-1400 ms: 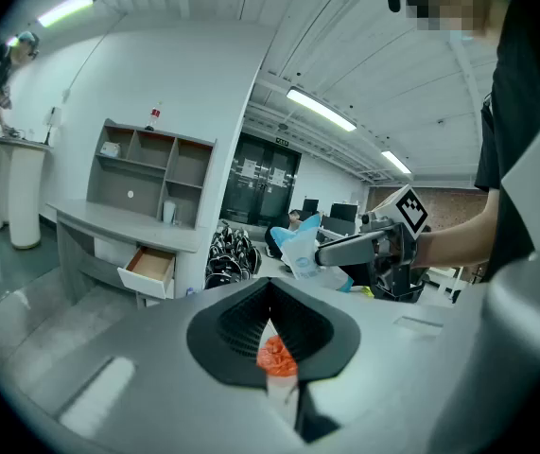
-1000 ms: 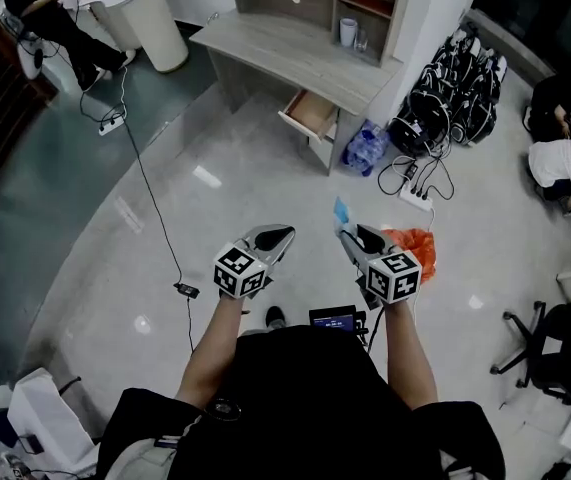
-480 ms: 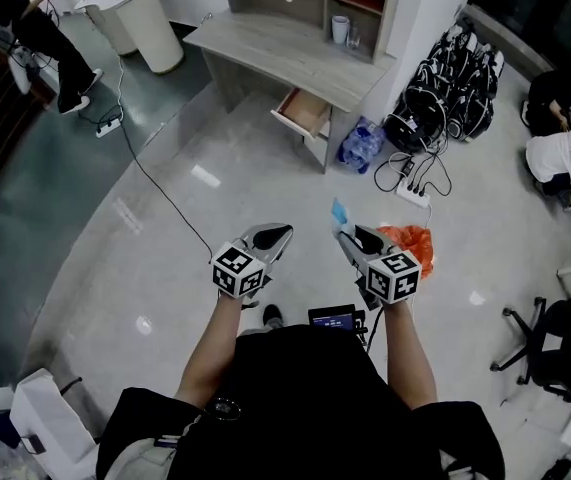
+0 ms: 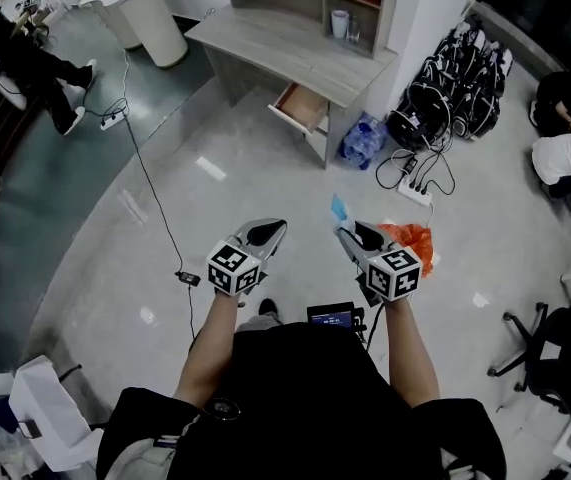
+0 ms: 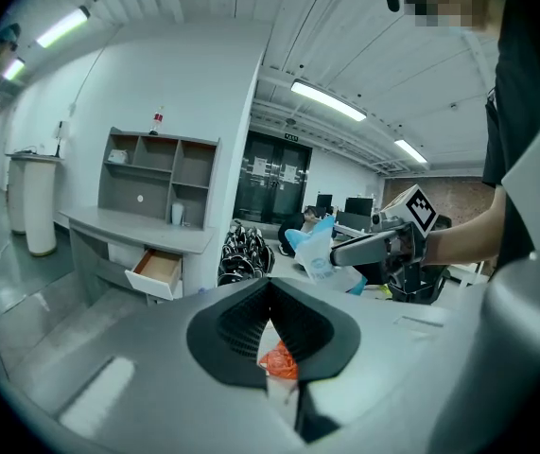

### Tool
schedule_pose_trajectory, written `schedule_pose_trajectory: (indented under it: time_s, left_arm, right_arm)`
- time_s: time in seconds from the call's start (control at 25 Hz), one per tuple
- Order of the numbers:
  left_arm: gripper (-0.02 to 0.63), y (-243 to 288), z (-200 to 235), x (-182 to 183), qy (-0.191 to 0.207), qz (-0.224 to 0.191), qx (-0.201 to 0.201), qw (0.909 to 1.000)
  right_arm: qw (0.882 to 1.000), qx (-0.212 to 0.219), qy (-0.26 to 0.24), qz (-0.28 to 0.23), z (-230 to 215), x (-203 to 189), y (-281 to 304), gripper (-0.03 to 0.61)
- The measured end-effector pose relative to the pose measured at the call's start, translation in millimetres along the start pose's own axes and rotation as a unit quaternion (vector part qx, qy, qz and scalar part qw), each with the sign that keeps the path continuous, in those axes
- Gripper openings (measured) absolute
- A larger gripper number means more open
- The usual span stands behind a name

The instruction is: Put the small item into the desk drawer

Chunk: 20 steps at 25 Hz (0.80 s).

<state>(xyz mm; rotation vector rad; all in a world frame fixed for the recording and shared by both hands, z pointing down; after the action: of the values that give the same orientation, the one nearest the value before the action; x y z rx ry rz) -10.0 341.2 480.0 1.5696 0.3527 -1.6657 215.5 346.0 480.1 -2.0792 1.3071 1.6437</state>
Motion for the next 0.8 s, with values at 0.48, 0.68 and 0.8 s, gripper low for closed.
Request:
schedule_pose_trajectory:
  time_s: [0.48,0.68,0.8]
  left_arm:
    - [0.002,12.2,2.2,-7.1,-0.011,-0.001,0.012,0.9999]
    - [0.002,19.2,26.0,-0.7,-0.015,-0.006,0.001,0.9999]
    - [0.002,25.6,42.1,3.9,-0.016,-0.005,-0.010,0.9998]
  right_arm:
    - [1.000,0.013,-0.009,0.016,-16.1,-0.7,8.6,0.124]
    - [1.000,0.005,-0.010,0.019,-15.0,8.8,26.9,0.124]
    - [1.000,-0.004,-0.008,0.020,-16.9,17.9,39.4,0.124]
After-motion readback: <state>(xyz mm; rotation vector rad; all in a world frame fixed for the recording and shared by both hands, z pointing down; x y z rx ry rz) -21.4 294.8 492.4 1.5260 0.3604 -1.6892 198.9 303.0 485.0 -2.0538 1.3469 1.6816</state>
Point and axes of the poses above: the fingertips, and each gripper's own axes: y forward along the fingers, z to its left, x out of its top, the point moved 7 cm from there along -y, backward along the fingers, and after that the axes turned 4 degrees about x, right-handed, at the moved point
